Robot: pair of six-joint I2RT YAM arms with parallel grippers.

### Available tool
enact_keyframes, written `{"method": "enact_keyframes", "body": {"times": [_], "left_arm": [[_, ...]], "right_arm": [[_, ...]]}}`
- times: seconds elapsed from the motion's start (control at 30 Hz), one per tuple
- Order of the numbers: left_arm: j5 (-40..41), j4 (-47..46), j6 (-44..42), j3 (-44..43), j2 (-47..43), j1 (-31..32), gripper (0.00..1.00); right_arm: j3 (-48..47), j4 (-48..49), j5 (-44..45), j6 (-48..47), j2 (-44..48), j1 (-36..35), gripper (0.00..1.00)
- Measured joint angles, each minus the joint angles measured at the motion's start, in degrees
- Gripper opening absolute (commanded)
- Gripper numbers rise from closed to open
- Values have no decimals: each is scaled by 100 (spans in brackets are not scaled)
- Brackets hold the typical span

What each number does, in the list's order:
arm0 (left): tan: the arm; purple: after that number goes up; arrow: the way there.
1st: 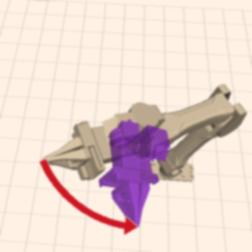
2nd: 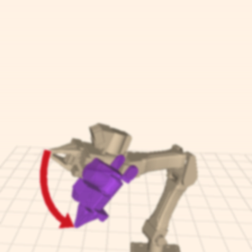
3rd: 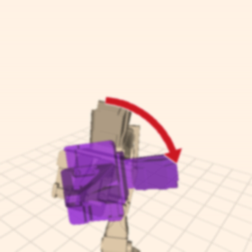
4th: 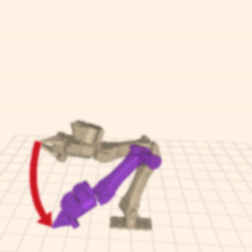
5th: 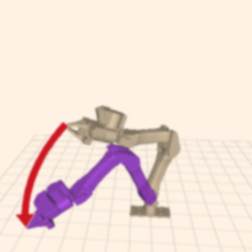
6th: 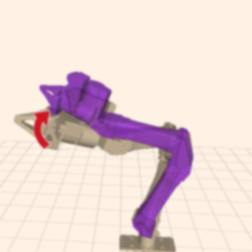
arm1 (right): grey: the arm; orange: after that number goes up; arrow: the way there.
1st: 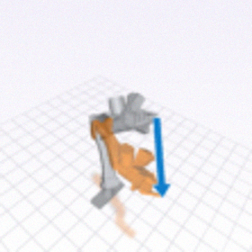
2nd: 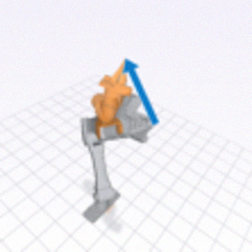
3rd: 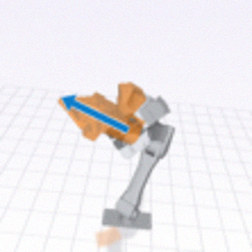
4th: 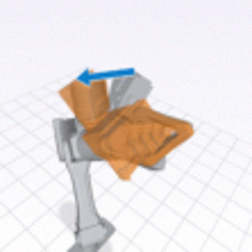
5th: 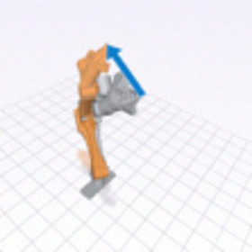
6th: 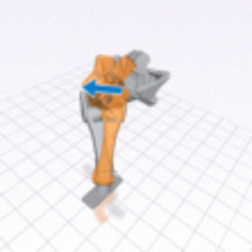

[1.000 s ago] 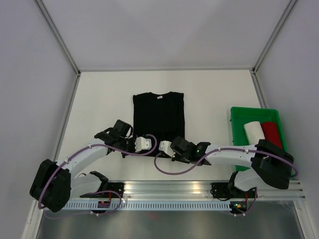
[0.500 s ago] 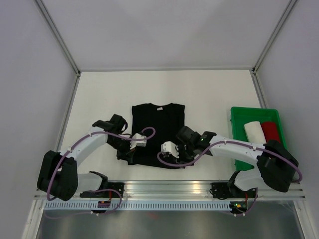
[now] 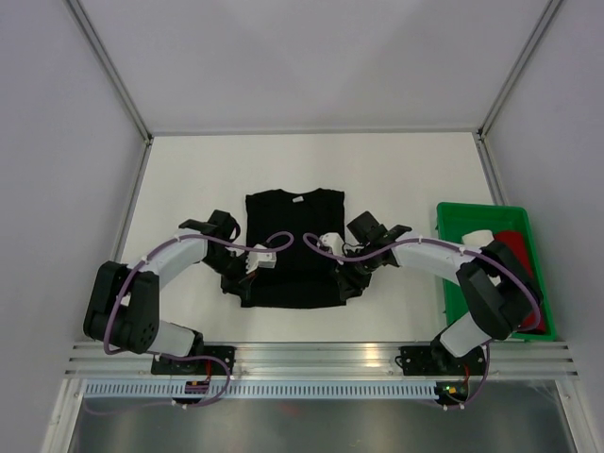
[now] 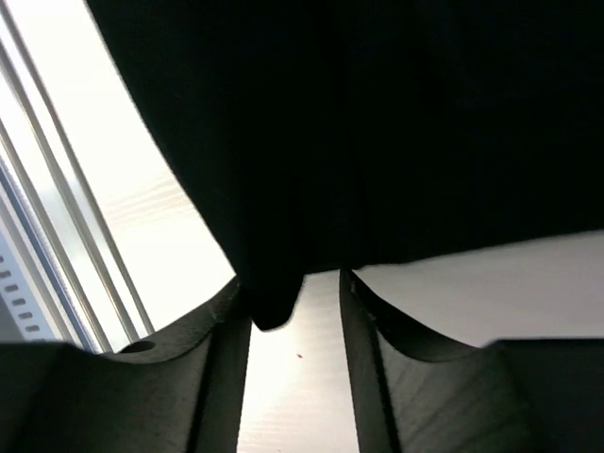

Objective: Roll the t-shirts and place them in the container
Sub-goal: Roll the tshirt

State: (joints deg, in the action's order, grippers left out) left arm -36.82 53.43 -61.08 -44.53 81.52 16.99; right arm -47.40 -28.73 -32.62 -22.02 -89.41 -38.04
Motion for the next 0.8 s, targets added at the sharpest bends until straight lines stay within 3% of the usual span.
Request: {"method": "enact_keyframes", "body": {"times": [0.23, 0.57, 0.63, 0.67, 0.77, 0.8], "left_arm": [[79, -238, 0, -46, 129, -44, 2], [92, -431, 9, -52, 192, -52, 3], [92, -437, 9, -55, 216, -52, 5], [96, -439, 11, -55, 223, -55, 6], [114, -455, 11, -63, 234, -57, 12], [122, -459, 11, -68, 234, -59, 15]], "right_arm": [[68, 356, -245, 632, 295, 540, 51], [651, 1436, -616, 1692, 494, 605, 49], [678, 1644, -640, 1862, 476, 608, 37], [691, 1735, -660, 1961, 474, 608, 21], [763, 1956, -743, 2267, 428, 640, 5], [796, 2006, -793, 2343, 387, 678, 4]]}}
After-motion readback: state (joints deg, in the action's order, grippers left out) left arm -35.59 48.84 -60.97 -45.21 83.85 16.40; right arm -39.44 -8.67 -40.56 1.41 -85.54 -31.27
